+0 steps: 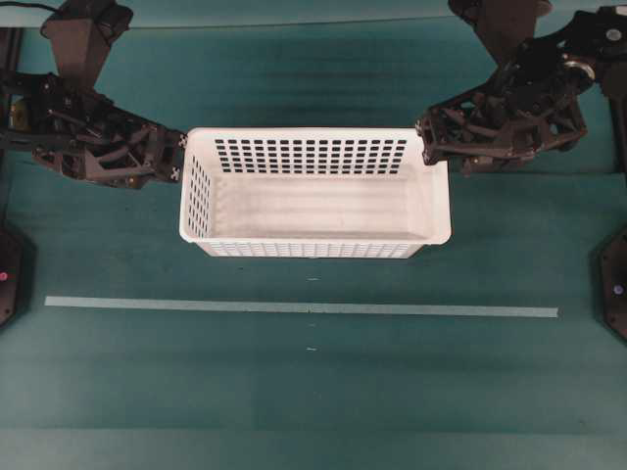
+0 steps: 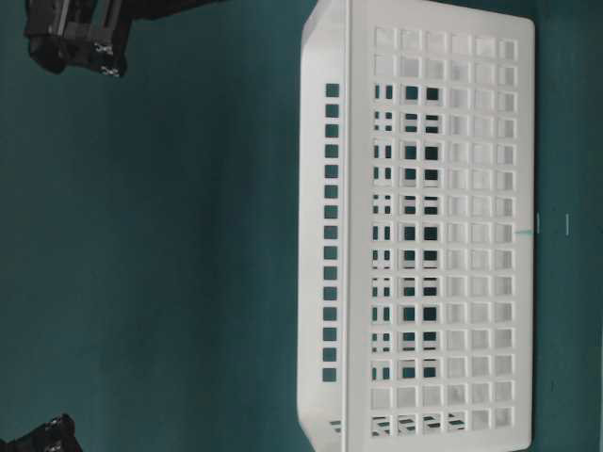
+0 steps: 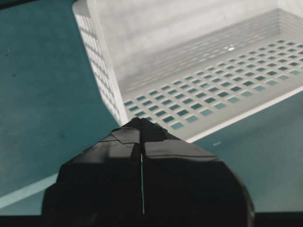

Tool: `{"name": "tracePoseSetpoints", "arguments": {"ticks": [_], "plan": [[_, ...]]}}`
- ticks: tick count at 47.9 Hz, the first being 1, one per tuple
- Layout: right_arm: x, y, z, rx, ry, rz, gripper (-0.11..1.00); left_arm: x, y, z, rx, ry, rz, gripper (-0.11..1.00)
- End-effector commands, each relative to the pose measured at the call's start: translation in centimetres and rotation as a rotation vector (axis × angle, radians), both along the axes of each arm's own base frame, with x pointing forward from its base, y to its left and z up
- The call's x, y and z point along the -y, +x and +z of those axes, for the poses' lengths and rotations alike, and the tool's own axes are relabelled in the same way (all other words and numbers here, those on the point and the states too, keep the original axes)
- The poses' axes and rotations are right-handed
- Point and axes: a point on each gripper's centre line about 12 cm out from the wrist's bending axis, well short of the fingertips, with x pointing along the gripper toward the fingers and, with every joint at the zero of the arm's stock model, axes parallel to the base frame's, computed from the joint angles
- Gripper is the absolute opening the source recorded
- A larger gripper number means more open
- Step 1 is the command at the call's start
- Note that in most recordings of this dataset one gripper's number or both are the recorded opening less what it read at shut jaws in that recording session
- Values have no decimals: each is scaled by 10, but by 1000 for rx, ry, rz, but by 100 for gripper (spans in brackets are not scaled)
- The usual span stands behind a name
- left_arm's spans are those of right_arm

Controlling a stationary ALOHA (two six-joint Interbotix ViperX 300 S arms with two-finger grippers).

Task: Lift the white basket with both hands.
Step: 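Move left gripper to basket's left rim, right gripper to right rim, then lower both open grippers over the basket's end walls and close them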

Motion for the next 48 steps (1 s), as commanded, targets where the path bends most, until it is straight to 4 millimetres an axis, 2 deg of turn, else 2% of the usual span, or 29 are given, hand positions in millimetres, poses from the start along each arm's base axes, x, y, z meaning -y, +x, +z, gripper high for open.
{"name": "tracePoseSetpoints", "arguments": {"ticks": [1, 8, 12, 18, 24, 27, 31, 43, 48], "plan": [[0, 3, 0, 18, -8, -2, 8, -2, 2, 10, 32, 11, 7, -3], [1, 2, -7, 12, -2, -30, 16, -2, 2, 7, 23, 11, 4, 6], [0, 1, -12, 9, 1, -39, 24, -2, 1, 7, 21, 10, 4, 17], [1, 1, -12, 49, -15, -43, 43, -2, 0, 5, 18, 10, 3, 45], [4, 9, -14, 113, -35, -67, 74, -2, 1, 4, 20, 8, 7, 80], [5, 12, -18, 110, -29, -83, 88, -2, 3, 2, 16, 6, 8, 92], [3, 14, -25, 89, -7, -105, 95, -3, 7, -4, 3, 2, 8, 92], [1, 15, -33, 49, 8, -110, 95, -6, 17, -17, -5, 0, 6, 90], [1, 15, -41, 35, 13, -119, 95, -6, 16, -28, -37, -9, 8, 90]]}}
